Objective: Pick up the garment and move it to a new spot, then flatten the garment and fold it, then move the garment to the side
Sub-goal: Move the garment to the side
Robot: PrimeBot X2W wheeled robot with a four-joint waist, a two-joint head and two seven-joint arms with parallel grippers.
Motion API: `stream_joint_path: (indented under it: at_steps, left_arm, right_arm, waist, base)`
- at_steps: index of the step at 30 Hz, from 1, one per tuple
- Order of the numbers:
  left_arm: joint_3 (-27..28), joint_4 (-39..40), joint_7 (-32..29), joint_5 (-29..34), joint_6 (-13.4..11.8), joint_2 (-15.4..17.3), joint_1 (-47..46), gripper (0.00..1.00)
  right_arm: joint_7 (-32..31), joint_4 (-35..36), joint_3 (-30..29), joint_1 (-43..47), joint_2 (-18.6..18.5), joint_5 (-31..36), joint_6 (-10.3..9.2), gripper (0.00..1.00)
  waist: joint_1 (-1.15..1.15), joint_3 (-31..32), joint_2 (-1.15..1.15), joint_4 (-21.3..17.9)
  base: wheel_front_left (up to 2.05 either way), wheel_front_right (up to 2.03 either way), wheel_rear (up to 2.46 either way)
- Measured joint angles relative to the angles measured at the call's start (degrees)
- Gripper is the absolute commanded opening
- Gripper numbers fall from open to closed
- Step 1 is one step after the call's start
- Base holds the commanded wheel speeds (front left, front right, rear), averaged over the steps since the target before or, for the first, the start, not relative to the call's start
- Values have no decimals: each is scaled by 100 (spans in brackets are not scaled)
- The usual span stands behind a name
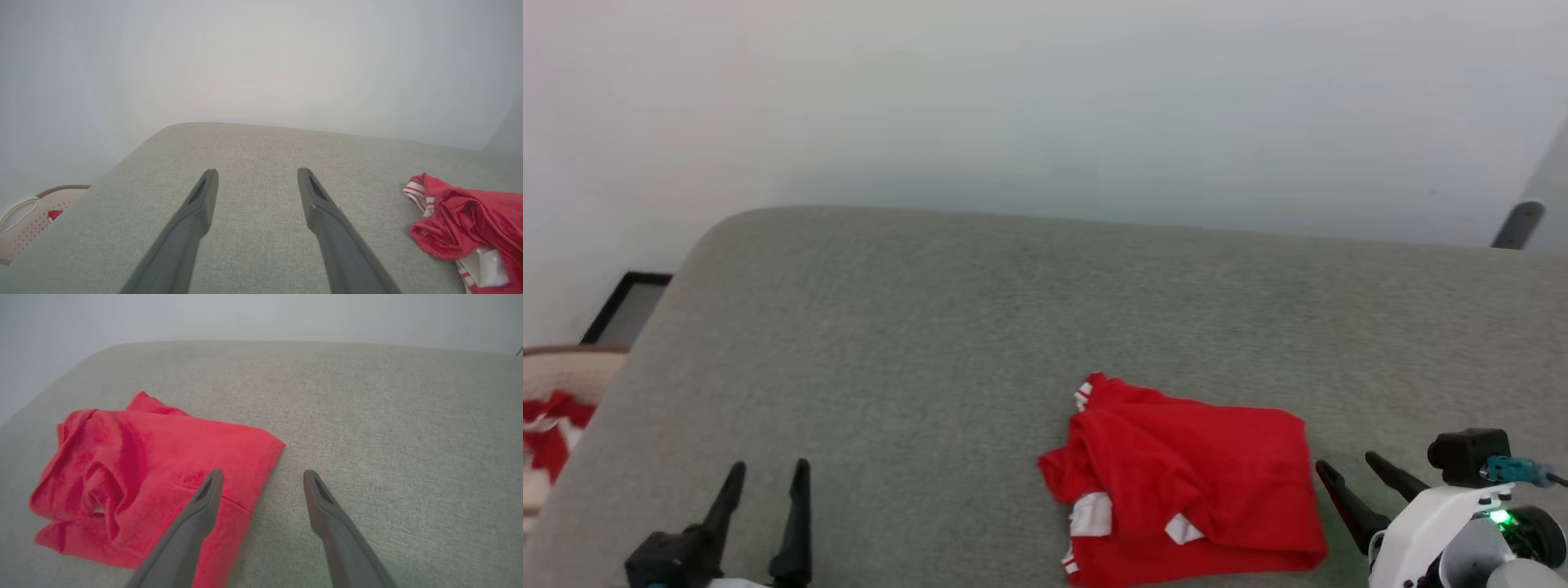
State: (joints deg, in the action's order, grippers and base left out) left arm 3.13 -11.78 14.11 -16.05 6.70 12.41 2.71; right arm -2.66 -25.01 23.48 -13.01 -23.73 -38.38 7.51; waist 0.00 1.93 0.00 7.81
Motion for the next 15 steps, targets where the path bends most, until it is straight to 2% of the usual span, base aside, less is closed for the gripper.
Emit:
stream_joint_path:
  at_steps: [8,15]
  left_arm:
    - [-179,-112,11,-21,3,-51,-158,100]
    - [-283,-227,52,-62,12,-88,-328,100]
  right_arm:
    - [-848,-625,62,-282,115,-238,0,100]
    - [-1538,-1148,-49,-647,191,-407,0,100]
  waist:
    - [0,-218,0,457]
    - [0,-459,0,708]
  base:
    - [0,0,0]
    - [0,0,0]
